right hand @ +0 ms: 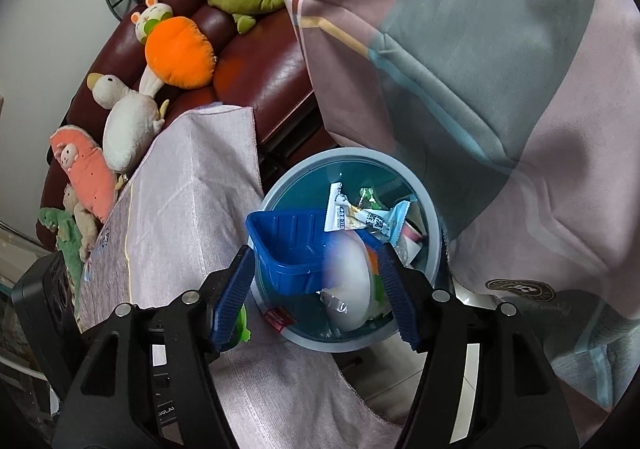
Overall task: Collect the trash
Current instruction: 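Carry the purple egg and white capsule over the teal bin and release both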
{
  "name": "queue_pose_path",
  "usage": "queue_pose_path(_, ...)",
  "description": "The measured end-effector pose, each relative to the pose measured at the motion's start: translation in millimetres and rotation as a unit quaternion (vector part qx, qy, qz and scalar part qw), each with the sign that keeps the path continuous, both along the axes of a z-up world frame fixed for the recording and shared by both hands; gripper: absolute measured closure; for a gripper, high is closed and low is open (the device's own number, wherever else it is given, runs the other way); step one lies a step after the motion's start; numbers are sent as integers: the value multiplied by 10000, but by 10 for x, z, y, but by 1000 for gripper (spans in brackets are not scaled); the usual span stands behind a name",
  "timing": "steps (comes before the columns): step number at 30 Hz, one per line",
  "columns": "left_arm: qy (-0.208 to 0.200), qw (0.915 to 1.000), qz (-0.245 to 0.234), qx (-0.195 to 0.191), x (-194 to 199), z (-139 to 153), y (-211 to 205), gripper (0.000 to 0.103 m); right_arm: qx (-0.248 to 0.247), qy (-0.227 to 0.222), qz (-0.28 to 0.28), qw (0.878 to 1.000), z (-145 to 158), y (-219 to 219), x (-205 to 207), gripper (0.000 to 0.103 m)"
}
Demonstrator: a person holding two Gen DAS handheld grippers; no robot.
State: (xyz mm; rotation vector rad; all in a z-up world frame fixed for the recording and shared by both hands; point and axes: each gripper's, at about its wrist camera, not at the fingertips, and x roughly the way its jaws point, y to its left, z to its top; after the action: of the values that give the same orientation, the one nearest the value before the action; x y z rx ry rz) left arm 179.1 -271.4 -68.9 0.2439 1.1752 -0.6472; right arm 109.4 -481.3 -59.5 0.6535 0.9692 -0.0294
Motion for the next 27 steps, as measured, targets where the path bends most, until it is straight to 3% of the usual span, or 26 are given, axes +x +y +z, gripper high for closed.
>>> queue_pose_path(14,76,9999,-97,-50,-23,-103,-98,43,-262,58,-90,9996,72,-40,-83,28)
queue_pose_path(26,116,9999,-75,-64,-2,-223,-166,42,-395,197,-142,9989,89,-20,-84,27)
queue_pose_path(27,140,9999,-39,-60,12,-244,-168,38,-407,199,-150,9989,95,-19,-82,27)
